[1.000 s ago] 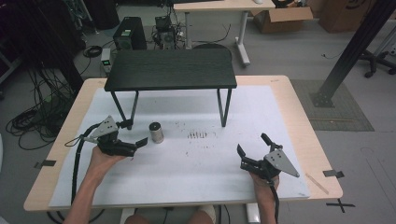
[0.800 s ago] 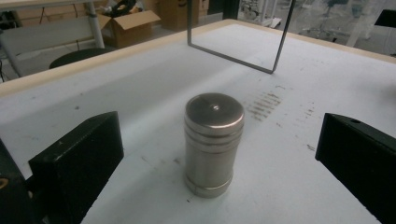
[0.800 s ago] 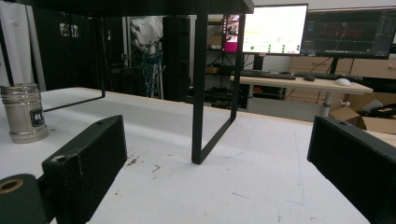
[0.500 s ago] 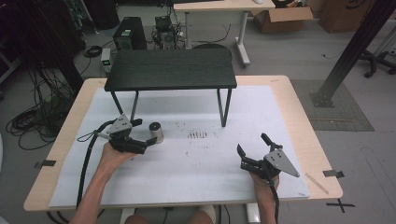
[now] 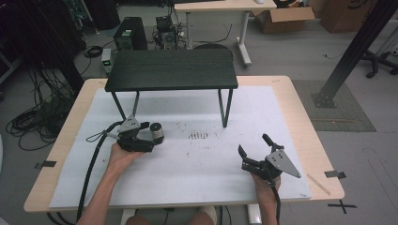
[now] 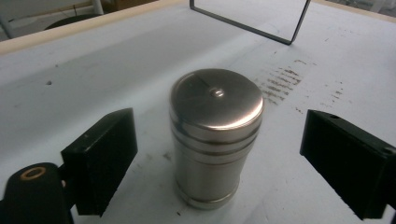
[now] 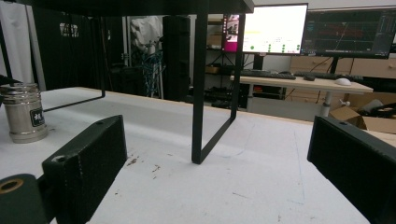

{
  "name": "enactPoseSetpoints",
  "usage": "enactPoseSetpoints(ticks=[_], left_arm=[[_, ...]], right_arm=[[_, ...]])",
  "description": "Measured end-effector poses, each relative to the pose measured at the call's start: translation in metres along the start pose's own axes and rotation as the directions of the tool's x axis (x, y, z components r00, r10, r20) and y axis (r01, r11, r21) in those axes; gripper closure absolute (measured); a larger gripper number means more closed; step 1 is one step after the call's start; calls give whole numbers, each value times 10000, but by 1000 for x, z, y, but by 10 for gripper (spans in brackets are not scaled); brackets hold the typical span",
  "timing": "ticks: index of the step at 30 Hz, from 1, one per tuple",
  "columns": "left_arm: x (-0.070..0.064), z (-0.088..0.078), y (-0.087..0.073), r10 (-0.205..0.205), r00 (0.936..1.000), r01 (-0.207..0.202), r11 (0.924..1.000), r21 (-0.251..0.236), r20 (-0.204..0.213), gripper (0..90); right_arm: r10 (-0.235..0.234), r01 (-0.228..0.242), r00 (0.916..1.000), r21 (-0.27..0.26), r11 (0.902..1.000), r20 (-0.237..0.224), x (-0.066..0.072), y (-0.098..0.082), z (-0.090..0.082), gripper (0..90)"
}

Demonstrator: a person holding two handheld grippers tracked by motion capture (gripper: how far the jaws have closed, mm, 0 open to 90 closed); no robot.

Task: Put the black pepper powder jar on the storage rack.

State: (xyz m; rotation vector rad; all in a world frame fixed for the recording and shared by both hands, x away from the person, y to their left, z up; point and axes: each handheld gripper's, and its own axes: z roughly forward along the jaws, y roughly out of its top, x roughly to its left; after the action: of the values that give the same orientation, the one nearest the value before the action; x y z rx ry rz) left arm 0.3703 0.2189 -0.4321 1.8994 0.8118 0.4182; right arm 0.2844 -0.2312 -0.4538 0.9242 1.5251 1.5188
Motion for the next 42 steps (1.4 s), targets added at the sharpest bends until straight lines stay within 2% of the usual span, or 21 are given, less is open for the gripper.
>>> enactPoseSetpoints(ticks=[7,14,18,23,30,42], left_arm=[[0,2,-1,93,9998,-93,10000,15,-151,243],[-2,4,-2,451,9983,-449,9990,62,-359,342],[-2,5,-2,360,9988,-363,9993,-70,-326,381],[-3,5,-1,459,9978,-468,9988,-173,-487,438],[-4,6,-1,387,9979,-398,9990,-207,-516,485],[-2,6,-2,268,9988,-278,9993,-242,-416,490]], right_arm=[[0,0,10000,6,10000,6,0,0,0,46],[14,-14,10000,21,10000,10,0,0,0,46],[19,-19,10000,20,10000,11,0,0,0,46],[26,-26,10000,30,10000,13,0,0,0,46],[44,-44,10000,30,10000,17,0,0,0,46],[69,-69,10000,51,10000,15,0,0,0,46]])
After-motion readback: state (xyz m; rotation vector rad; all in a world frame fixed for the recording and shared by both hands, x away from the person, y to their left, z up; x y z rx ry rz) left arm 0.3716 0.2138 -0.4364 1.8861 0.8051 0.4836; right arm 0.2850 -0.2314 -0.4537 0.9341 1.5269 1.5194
